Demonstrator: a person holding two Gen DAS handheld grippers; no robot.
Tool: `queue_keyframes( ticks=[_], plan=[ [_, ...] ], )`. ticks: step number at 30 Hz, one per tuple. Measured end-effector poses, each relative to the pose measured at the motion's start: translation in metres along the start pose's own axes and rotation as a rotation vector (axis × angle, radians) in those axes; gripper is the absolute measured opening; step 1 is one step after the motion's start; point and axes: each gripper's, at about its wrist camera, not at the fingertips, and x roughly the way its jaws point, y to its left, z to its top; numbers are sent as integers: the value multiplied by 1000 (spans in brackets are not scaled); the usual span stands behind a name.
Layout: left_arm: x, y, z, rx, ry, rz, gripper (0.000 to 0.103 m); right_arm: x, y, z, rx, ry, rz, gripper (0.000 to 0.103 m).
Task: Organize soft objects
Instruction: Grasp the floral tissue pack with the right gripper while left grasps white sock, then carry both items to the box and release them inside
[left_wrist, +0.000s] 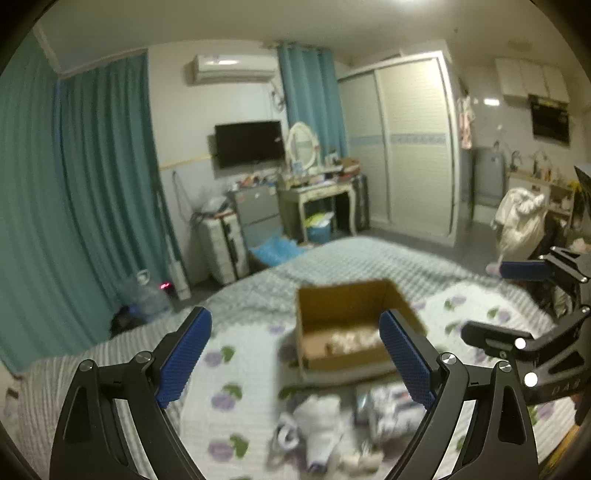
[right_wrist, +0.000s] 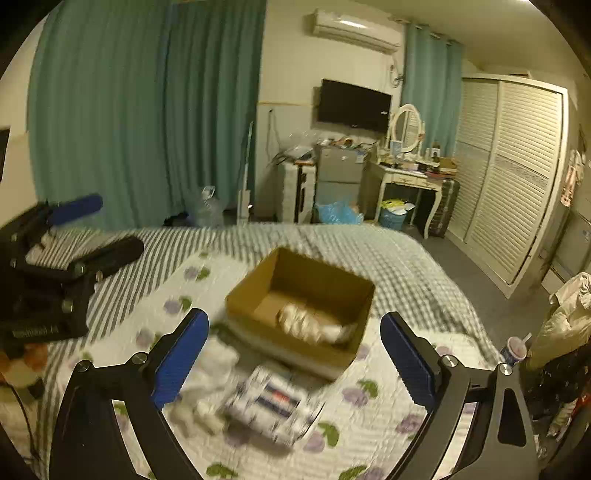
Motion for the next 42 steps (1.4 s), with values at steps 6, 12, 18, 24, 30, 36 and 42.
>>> queue_keyframes(
  ticks=[6,12,18,24,30,36,42],
  plan=[
    [25,1,-76,-102,143,42,94,45,26,-71,-84,92,10,95],
    [51,-16,-150,-110,236,91,93,109,36,-125,-158,189,58,95],
    [74,-26,-191,-116,344,50,92,164,37,-157,-180,295,77,95],
    [87,-34,-217,-130,426,23,91,178,36,-167,-231,289,2,95],
    [90,-39,-229,-168,454,-6,86,183,34,-168,-237,272,-75,83],
    [97,-40,-234,-211,468,-68,75,178,22,-159,-153,230,-114,61],
    [103,-44,-230,-220,475,-134,53,166,22,-153,-141,189,-125,51]
  ],
)
